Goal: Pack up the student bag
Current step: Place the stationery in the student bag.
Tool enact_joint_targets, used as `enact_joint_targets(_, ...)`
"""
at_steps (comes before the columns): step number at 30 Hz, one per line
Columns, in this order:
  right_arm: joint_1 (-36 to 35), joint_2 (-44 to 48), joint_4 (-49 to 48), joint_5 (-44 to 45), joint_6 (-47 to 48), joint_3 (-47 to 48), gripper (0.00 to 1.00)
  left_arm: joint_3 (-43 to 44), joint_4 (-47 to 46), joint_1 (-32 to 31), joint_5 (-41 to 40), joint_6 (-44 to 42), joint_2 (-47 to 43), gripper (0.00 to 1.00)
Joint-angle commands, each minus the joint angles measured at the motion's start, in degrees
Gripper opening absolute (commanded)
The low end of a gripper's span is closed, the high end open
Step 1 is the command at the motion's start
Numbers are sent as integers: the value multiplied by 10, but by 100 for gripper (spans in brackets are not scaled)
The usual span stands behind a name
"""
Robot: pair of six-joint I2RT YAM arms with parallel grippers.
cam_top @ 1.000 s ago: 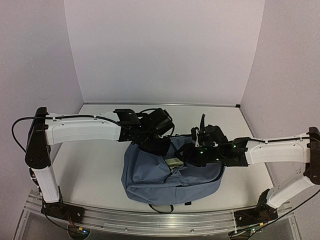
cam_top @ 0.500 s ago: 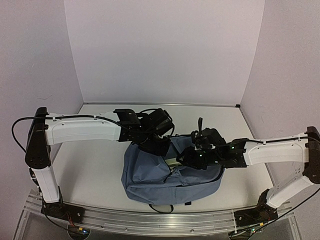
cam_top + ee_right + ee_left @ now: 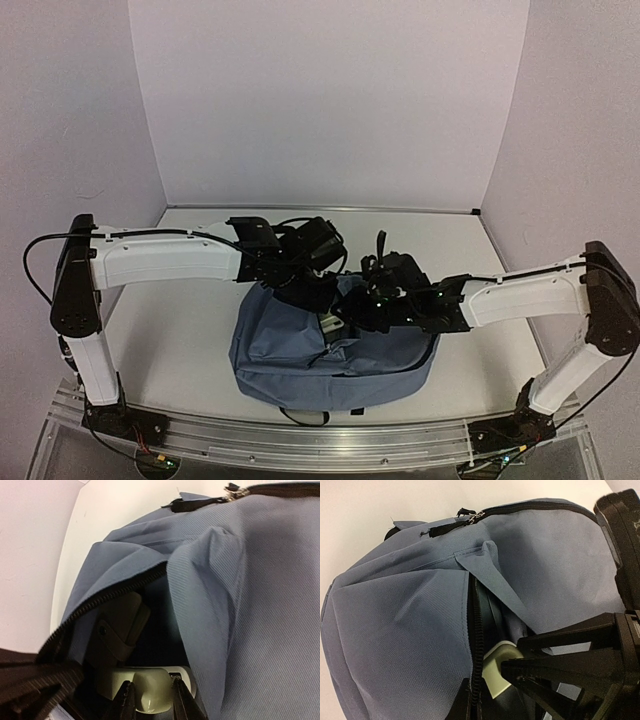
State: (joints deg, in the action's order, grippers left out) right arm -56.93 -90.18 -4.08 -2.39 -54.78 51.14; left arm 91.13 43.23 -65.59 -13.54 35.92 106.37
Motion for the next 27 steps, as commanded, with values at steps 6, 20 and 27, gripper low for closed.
enact_joint_targets(6, -27, -46, -93, -70, -13, 21, 23, 25, -30, -1, 6, -3, -4, 0)
enact_joint_targets(20, -27, -19, -168, -21, -22, -17, 37, 3, -38, 3, 1, 8, -22, 0)
enact_joint_targets(27, -27, 44, -116, 10, -29, -53, 51, -13, -43, 6, -6, 10, -38, 0)
